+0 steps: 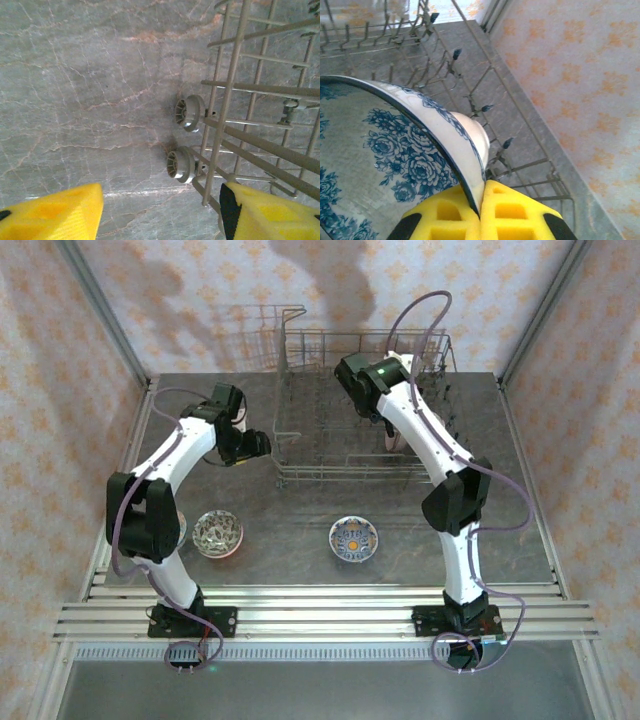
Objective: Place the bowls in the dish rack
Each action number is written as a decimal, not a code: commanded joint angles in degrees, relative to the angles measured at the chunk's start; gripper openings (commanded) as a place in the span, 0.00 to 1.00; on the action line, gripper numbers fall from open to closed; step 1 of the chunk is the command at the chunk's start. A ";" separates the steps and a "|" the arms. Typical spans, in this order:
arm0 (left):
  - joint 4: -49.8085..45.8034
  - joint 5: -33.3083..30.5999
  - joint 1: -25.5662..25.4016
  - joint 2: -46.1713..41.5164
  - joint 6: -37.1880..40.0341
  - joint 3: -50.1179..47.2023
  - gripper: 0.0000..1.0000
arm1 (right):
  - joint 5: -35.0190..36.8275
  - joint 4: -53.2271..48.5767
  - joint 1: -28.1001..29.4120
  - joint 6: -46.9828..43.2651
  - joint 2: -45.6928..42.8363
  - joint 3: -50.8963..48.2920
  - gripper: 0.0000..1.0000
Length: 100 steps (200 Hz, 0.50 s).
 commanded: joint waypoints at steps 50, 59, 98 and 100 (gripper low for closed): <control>3.63 4.94 -5.05 0.33 -0.99 -3.17 0.62 | 13.06 -13.07 0.33 3.86 5.52 8.10 0.00; 4.31 5.58 -5.59 0.12 -1.58 -4.00 0.62 | 13.96 -14.30 0.34 4.41 6.10 8.16 0.00; 7.39 7.49 -8.30 0.10 -3.98 -6.21 0.61 | 15.18 -15.14 0.40 4.72 8.02 6.80 0.00; 7.48 7.57 -8.40 0.17 -4.04 -6.25 0.61 | 15.26 -15.16 0.37 4.71 8.12 6.78 0.00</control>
